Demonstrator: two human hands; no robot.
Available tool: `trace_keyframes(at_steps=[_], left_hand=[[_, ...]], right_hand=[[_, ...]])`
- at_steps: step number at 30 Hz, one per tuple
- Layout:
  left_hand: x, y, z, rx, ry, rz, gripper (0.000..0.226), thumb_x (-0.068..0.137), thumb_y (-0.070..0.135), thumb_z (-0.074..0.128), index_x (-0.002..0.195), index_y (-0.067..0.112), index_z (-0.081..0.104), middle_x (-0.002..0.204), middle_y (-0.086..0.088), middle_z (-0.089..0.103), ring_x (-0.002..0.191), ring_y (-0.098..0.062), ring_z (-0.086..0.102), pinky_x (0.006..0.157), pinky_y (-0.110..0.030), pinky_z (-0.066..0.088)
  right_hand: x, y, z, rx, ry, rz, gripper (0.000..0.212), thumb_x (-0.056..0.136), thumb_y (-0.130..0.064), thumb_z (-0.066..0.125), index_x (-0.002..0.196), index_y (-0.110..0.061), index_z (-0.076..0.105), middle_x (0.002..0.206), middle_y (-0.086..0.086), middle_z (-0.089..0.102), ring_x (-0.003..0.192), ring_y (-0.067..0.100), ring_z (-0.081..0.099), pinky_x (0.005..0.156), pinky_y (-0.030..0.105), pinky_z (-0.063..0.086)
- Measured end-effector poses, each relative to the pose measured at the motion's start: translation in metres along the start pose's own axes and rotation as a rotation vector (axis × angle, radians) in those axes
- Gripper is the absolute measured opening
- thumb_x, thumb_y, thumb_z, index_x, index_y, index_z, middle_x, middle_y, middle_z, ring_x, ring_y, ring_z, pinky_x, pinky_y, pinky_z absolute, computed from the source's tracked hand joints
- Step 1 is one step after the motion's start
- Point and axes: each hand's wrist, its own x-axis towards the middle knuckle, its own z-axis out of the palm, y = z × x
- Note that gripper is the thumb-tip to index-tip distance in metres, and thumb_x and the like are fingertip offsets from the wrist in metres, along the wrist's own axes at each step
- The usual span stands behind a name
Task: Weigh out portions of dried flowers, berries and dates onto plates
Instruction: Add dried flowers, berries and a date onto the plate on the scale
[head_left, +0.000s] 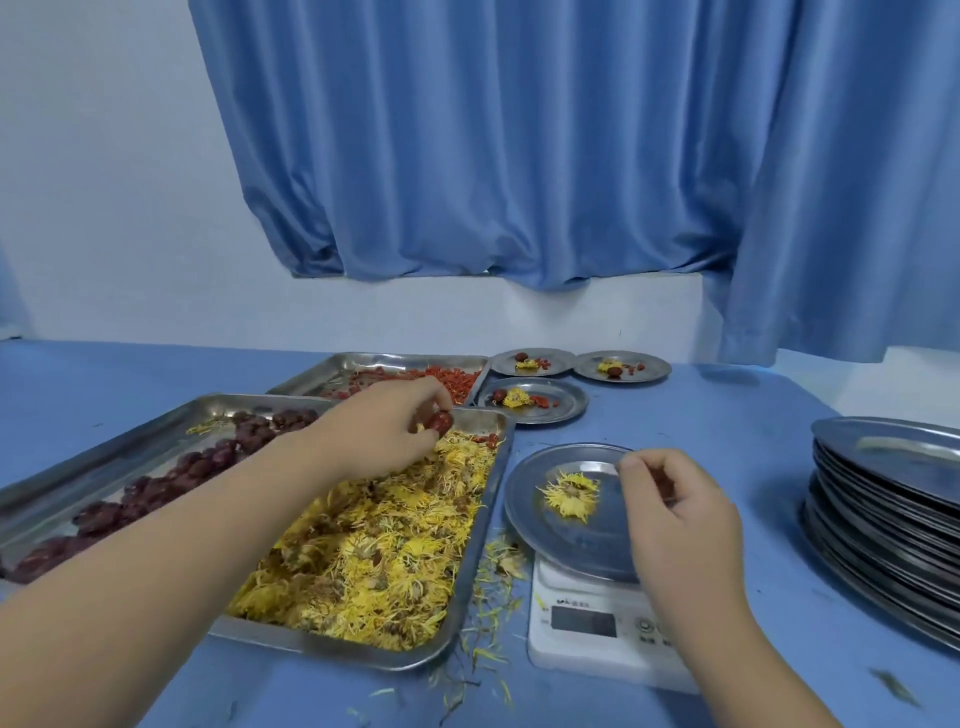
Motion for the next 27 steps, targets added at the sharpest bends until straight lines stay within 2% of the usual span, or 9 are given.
trace_keyframes(at_steps=[3, 6, 9, 12, 16, 19, 23, 27], left_hand=[[0.010, 0.035, 0.015, 0.017, -0.125, 0.086, 0.029, 0.086, 0.031, 0.058, 0.114, 0.037, 0.053, 0.095, 0.020, 0.055, 0.083, 0.000, 0.054, 0.067, -0.026, 0.046], [0.016, 0.063, 0.029, 0.064, -0.223, 0.153, 0.027, 0.087, 0.030, 0.057, 0.114, 0.032, 0.054, 0.097, 0.012, 0.058, 0.083, -0.005, 0.055, 0.072, -0.031, 0.049], [0.021, 0.076, 0.041, 0.069, -0.285, 0.196, 0.024, 0.090, 0.036, 0.055, 0.113, 0.034, 0.054, 0.091, 0.016, 0.056, 0.081, 0.000, 0.054, 0.066, -0.025, 0.046], [0.029, 0.079, 0.044, 0.105, -0.323, 0.216, 0.029, 0.093, 0.044, 0.054, 0.119, 0.034, 0.052, 0.094, 0.015, 0.057, 0.083, -0.003, 0.054, 0.067, -0.024, 0.044], [0.042, 0.069, 0.035, 0.130, -0.338, 0.191, 0.036, 0.094, 0.050, 0.051, 0.125, 0.032, 0.052, 0.103, 0.010, 0.061, 0.085, -0.005, 0.055, 0.071, -0.026, 0.044], [0.051, 0.053, 0.026, 0.058, -0.329, 0.135, 0.029, 0.096, 0.045, 0.050, 0.122, 0.032, 0.054, 0.105, 0.011, 0.061, 0.086, -0.002, 0.056, 0.072, -0.025, 0.045], [0.069, 0.021, 0.015, -0.009, -0.279, 0.021, 0.021, 0.097, 0.036, 0.049, 0.115, 0.031, 0.060, 0.107, 0.013, 0.062, 0.093, -0.002, 0.056, 0.077, -0.023, 0.044], [0.085, -0.031, 0.006, -0.022, -0.150, -0.145, 0.013, 0.094, 0.033, 0.052, 0.102, 0.035, 0.061, 0.103, 0.014, 0.063, 0.091, -0.006, 0.061, 0.080, -0.029, 0.050]], right_hand=[[0.005, 0.003, -0.006, 0.051, 0.045, 0.063, 0.023, 0.087, -0.023, 0.058, 0.065, -0.023, 0.060, 0.058, -0.011, 0.054, 0.053, 0.001, 0.046, 0.047, 0.009, 0.036], [0.008, 0.007, -0.009, 0.064, 0.066, 0.095, 0.024, 0.089, -0.022, 0.057, 0.065, -0.022, 0.059, 0.059, -0.006, 0.054, 0.053, 0.002, 0.045, 0.047, 0.010, 0.036], [0.008, 0.009, -0.010, 0.039, 0.057, 0.099, 0.025, 0.089, -0.023, 0.057, 0.064, -0.021, 0.058, 0.062, -0.002, 0.055, 0.055, 0.005, 0.045, 0.052, 0.019, 0.039], [0.005, 0.009, -0.009, 0.008, 0.043, 0.056, 0.025, 0.088, -0.022, 0.058, 0.063, -0.022, 0.057, 0.063, 0.000, 0.056, 0.060, 0.011, 0.048, 0.055, 0.027, 0.039], [0.002, 0.011, -0.008, 0.014, 0.000, -0.008, 0.022, 0.087, -0.020, 0.059, 0.065, -0.025, 0.059, 0.065, 0.000, 0.057, 0.063, 0.012, 0.052, 0.055, 0.021, 0.040], [0.013, 0.010, -0.006, -0.020, -0.126, -0.049, 0.019, 0.087, -0.021, 0.059, 0.069, -0.025, 0.059, 0.064, -0.002, 0.057, 0.061, 0.011, 0.051, 0.052, 0.016, 0.039], [0.051, 0.001, 0.002, -0.077, -0.416, -0.070, 0.018, 0.088, -0.026, 0.058, 0.070, -0.023, 0.059, 0.061, -0.001, 0.058, 0.052, 0.002, 0.049, 0.050, 0.011, 0.039], [0.092, -0.004, 0.016, -0.155, -0.614, -0.092, 0.015, 0.087, -0.030, 0.057, 0.074, -0.027, 0.062, 0.066, 0.000, 0.060, 0.053, 0.003, 0.048, 0.052, 0.018, 0.043]])
